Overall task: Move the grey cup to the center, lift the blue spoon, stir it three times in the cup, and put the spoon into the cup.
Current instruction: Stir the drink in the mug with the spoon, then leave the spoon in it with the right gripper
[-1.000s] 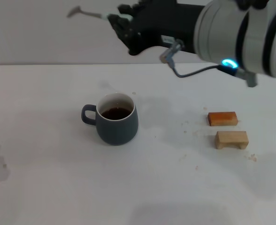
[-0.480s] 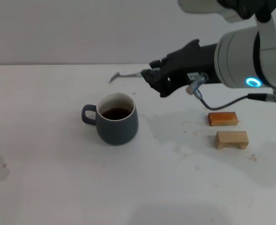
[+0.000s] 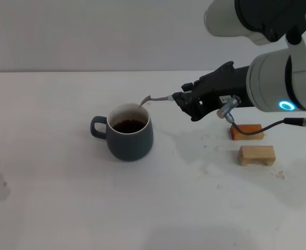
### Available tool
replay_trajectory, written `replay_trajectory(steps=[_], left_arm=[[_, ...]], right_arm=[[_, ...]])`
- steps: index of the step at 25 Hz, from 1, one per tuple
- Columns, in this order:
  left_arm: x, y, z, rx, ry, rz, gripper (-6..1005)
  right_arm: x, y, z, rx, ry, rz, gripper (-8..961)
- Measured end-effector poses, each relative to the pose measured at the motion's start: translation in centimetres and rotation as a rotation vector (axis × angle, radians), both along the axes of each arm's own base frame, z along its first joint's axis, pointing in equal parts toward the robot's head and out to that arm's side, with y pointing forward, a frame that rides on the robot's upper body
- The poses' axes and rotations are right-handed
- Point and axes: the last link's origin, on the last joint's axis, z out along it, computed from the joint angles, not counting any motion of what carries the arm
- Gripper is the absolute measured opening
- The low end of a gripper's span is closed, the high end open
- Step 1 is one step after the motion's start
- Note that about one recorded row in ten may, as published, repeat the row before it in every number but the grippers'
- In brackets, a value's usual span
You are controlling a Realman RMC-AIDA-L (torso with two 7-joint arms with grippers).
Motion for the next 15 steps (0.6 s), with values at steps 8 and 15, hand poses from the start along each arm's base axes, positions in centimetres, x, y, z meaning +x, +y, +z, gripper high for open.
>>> replay_trajectory(steps=[8, 15], left_arm=[[0.0, 0.0, 0.0, 0.001, 0.0, 0.003, -2], [-0.1, 0.0, 0.0, -0.001, 0.001, 0.005, -2]], right_arm=[[1.0, 0.7, -2.8, -0.046, -0.025, -0.006, 161], [1.1, 1.2, -4.1, -0.061, -0.028, 0.004, 161]])
